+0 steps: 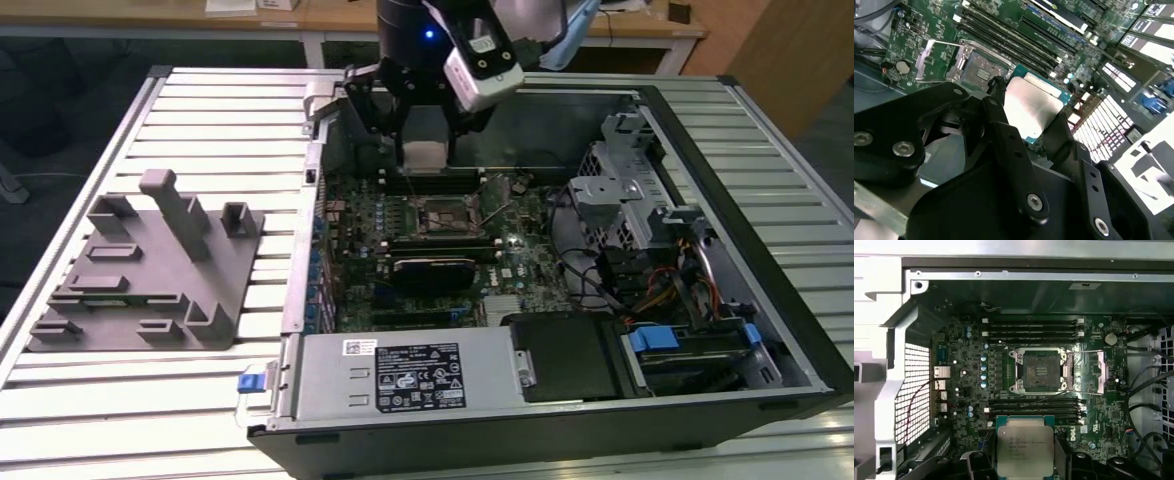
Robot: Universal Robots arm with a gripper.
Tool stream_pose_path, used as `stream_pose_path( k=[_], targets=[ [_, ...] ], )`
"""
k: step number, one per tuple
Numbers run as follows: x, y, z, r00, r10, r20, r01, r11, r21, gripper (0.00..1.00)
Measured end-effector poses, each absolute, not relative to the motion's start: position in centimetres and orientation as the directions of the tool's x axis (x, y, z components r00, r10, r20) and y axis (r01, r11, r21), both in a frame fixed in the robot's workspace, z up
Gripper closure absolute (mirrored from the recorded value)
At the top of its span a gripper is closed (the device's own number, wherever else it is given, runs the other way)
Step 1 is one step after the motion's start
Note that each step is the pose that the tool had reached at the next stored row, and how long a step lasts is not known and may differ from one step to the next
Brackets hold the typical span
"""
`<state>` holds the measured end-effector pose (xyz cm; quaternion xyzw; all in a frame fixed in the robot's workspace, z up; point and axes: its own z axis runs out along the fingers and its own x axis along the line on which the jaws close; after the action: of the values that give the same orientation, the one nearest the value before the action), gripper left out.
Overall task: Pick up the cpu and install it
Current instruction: 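Pick up the cpu and move it towards the insertion slot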
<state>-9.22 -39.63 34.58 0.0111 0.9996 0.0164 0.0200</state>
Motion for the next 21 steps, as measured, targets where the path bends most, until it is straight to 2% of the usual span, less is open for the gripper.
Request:
stream_pose_path(
  k=[21],
  targets=[
    [-7.8,-39.1,31.0,-0.999,0.019,-0.040,0.019,1.000,0.020,0.46]
  ],
)
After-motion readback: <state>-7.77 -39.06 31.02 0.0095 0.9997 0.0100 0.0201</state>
